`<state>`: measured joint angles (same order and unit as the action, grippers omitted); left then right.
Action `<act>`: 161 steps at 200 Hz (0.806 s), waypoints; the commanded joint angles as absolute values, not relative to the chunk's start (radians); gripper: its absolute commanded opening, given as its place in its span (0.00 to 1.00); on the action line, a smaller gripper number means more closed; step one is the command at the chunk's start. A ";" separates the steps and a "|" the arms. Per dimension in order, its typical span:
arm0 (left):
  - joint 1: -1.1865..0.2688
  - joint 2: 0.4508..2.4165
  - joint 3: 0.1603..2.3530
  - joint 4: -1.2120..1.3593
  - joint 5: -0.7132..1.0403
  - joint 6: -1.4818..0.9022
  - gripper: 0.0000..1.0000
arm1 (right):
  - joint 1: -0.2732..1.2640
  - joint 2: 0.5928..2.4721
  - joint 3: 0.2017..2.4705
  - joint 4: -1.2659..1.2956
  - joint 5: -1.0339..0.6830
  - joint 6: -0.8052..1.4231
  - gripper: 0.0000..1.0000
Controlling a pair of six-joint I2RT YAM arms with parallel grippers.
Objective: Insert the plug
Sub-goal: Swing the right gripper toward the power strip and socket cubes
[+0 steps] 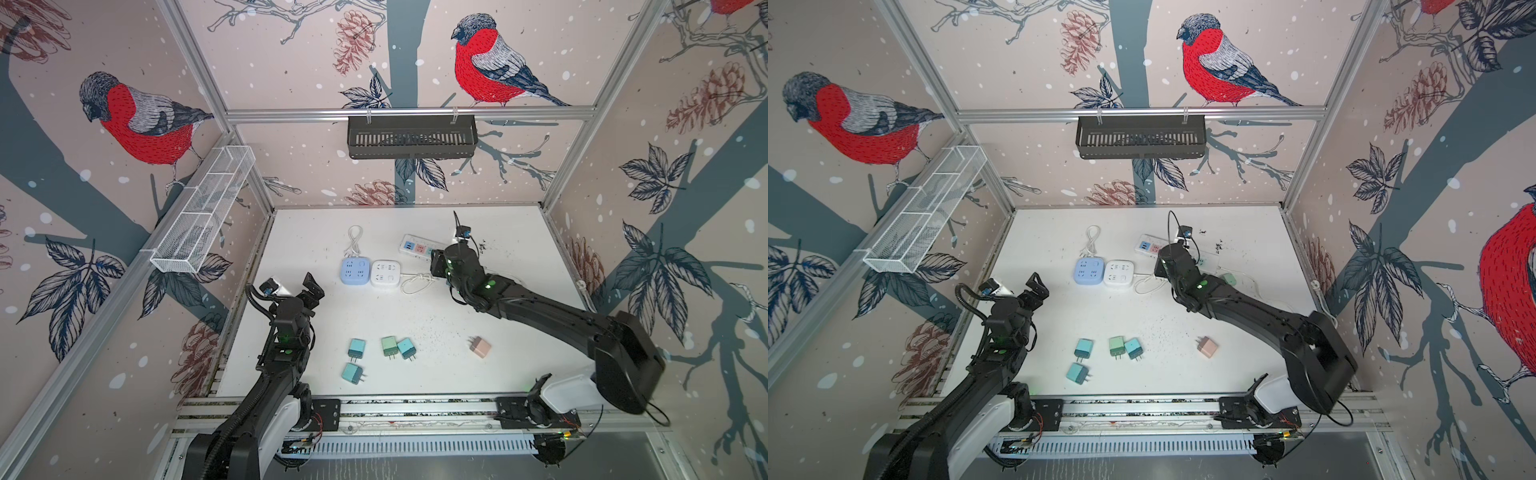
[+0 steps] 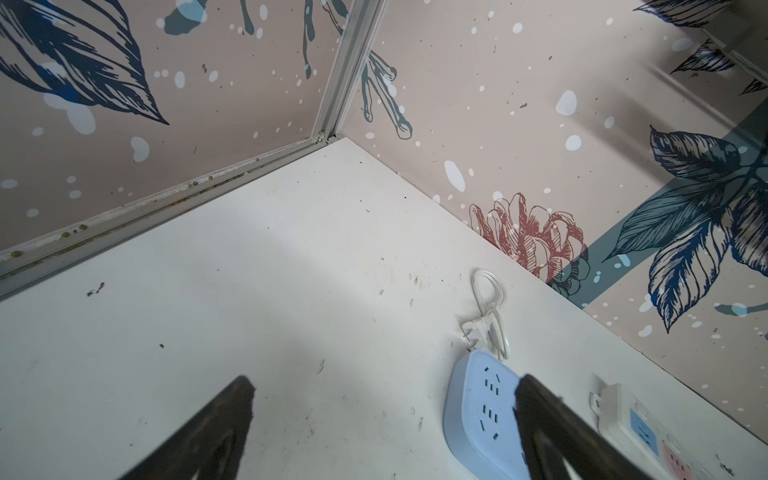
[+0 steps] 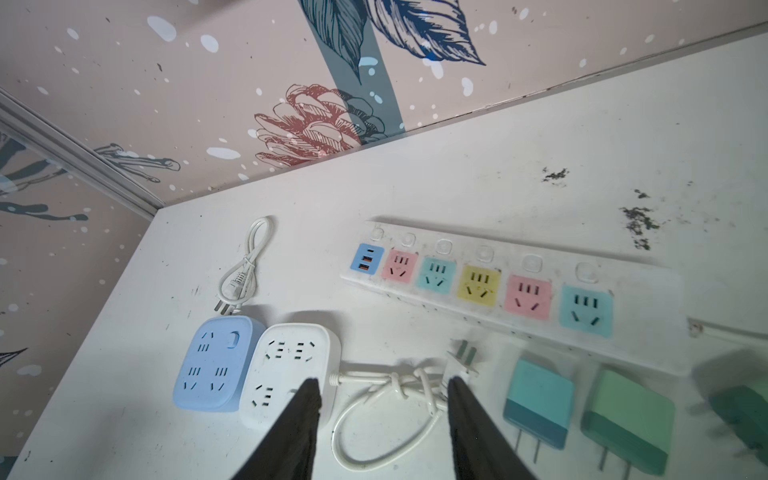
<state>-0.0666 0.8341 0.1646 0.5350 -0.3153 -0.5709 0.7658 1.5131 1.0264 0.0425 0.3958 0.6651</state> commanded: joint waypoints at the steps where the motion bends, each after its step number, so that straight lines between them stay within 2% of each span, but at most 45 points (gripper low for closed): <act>1: -0.065 0.831 0.171 0.539 -0.310 -0.584 0.97 | 0.775 1.625 1.153 -0.060 0.366 0.617 0.49; 113: -0.064 0.837 0.178 0.527 -0.329 -0.595 0.97 | 0.765 2.376 2.021 -0.422 0.283 0.508 0.46; 161: -0.065 0.844 0.181 0.523 -0.334 -0.599 0.97 | 0.759 2.487 2.125 -0.433 0.238 0.496 0.46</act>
